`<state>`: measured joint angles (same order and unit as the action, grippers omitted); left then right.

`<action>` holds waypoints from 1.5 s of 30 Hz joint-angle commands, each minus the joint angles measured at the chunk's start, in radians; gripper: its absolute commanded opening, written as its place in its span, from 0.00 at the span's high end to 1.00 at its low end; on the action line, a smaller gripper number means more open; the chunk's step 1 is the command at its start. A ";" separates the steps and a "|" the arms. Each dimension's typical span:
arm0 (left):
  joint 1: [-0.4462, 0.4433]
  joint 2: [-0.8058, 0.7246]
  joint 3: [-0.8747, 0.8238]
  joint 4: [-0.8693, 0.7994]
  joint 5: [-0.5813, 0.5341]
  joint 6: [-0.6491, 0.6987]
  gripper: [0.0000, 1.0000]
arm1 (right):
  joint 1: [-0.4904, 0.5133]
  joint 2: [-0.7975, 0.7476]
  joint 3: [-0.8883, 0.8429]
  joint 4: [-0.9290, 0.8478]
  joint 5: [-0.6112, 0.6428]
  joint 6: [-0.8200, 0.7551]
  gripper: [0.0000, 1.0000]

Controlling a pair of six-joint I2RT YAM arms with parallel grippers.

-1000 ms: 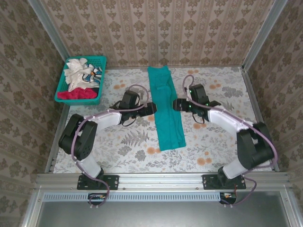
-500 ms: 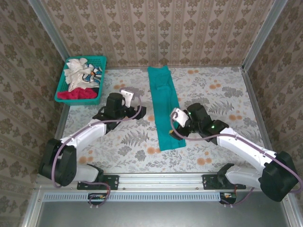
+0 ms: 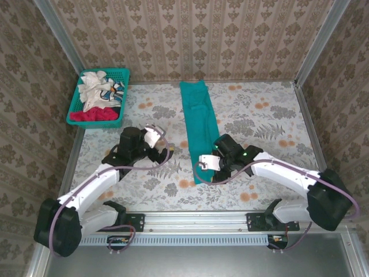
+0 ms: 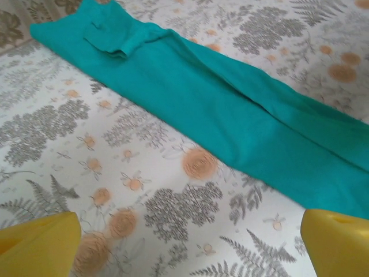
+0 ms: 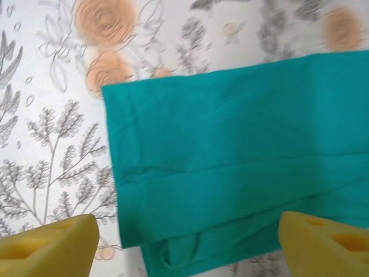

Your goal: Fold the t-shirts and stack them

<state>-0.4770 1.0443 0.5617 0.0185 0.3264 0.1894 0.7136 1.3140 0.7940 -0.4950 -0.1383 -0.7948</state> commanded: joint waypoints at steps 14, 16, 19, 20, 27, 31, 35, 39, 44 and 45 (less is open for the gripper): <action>-0.001 -0.137 -0.116 0.039 0.017 0.056 0.00 | 0.018 0.247 0.072 -0.007 0.025 -0.079 0.40; -0.001 -0.139 -0.117 0.031 0.014 0.063 0.00 | 0.022 0.264 0.076 -0.004 0.023 -0.079 0.41; -0.001 -0.145 -0.120 0.030 0.003 0.069 0.00 | 0.036 0.316 0.080 -0.026 0.083 -0.093 0.41; -0.001 -0.144 -0.120 0.032 -0.001 0.068 0.00 | 0.038 0.334 0.078 -0.033 0.107 -0.099 0.41; -0.001 -0.144 -0.123 0.040 -0.004 0.075 0.00 | 0.040 0.361 0.071 -0.032 0.143 -0.087 0.59; -0.003 -0.156 -0.137 0.060 -0.012 0.076 0.00 | 0.041 0.339 0.083 -0.065 0.140 -0.084 0.86; -0.003 -0.160 -0.143 0.092 0.008 0.053 0.00 | 0.042 0.300 0.075 -0.079 0.103 -0.057 1.00; -0.003 -0.155 -0.158 0.160 0.020 -0.011 0.00 | 0.042 0.273 0.080 -0.106 0.091 -0.021 1.00; -0.006 -0.110 -0.192 0.315 0.099 0.013 0.00 | 0.041 0.202 0.091 -0.160 0.107 0.022 1.00; -0.008 -0.093 -0.194 0.344 0.107 0.012 0.00 | 0.043 0.181 0.082 -0.161 0.110 0.036 1.00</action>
<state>-0.4774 0.9218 0.3889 0.2314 0.3672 0.2024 0.7536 1.5677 0.8875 -0.5823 -0.0299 -0.8070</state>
